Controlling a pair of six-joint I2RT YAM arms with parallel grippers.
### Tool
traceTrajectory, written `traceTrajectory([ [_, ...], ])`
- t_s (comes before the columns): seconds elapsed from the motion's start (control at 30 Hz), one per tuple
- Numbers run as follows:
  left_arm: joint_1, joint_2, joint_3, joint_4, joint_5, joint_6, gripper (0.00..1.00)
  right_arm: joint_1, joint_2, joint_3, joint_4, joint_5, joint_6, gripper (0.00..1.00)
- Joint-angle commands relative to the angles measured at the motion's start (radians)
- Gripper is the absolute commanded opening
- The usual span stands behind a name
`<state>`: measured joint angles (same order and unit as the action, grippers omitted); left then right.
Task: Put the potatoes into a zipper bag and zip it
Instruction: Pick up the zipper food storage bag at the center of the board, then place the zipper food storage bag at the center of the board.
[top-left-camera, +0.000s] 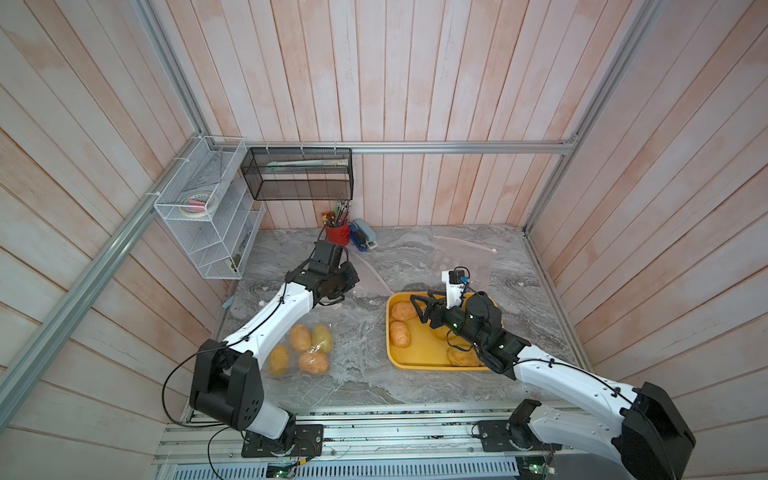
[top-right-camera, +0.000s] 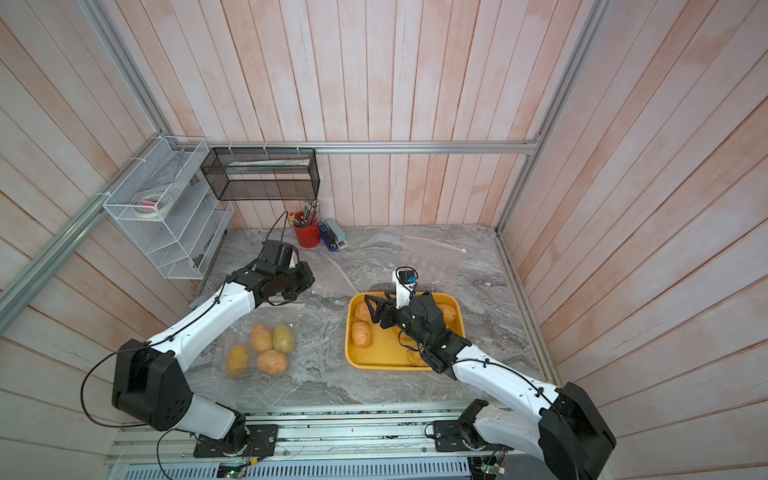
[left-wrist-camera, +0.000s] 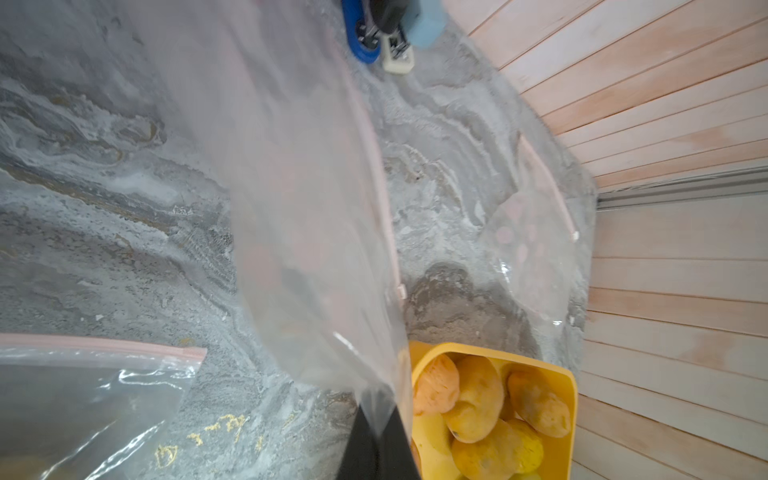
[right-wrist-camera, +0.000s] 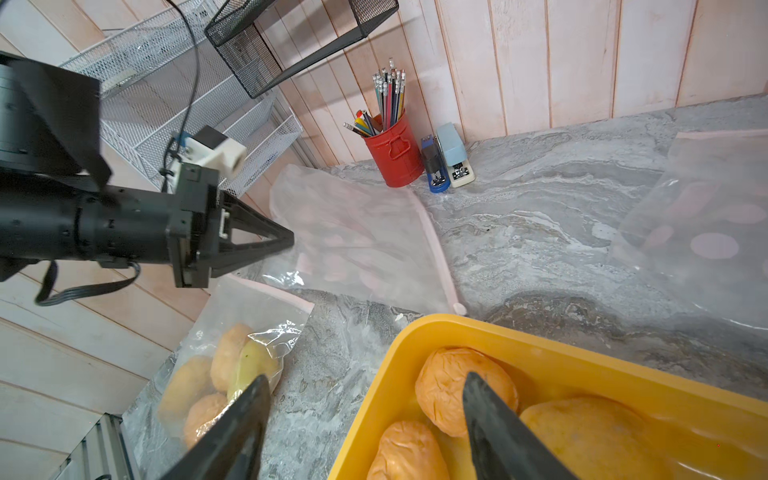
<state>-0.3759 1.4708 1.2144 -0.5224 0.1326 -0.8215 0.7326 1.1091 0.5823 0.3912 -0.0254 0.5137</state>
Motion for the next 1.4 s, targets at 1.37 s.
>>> traceTrajectory([
  [1.37,-0.240,-0.347,-0.363,0.094,-0.005,0.195,0.00,-0.438,-0.036,-0.197,0.149,-0.397,0.313,0.69],
])
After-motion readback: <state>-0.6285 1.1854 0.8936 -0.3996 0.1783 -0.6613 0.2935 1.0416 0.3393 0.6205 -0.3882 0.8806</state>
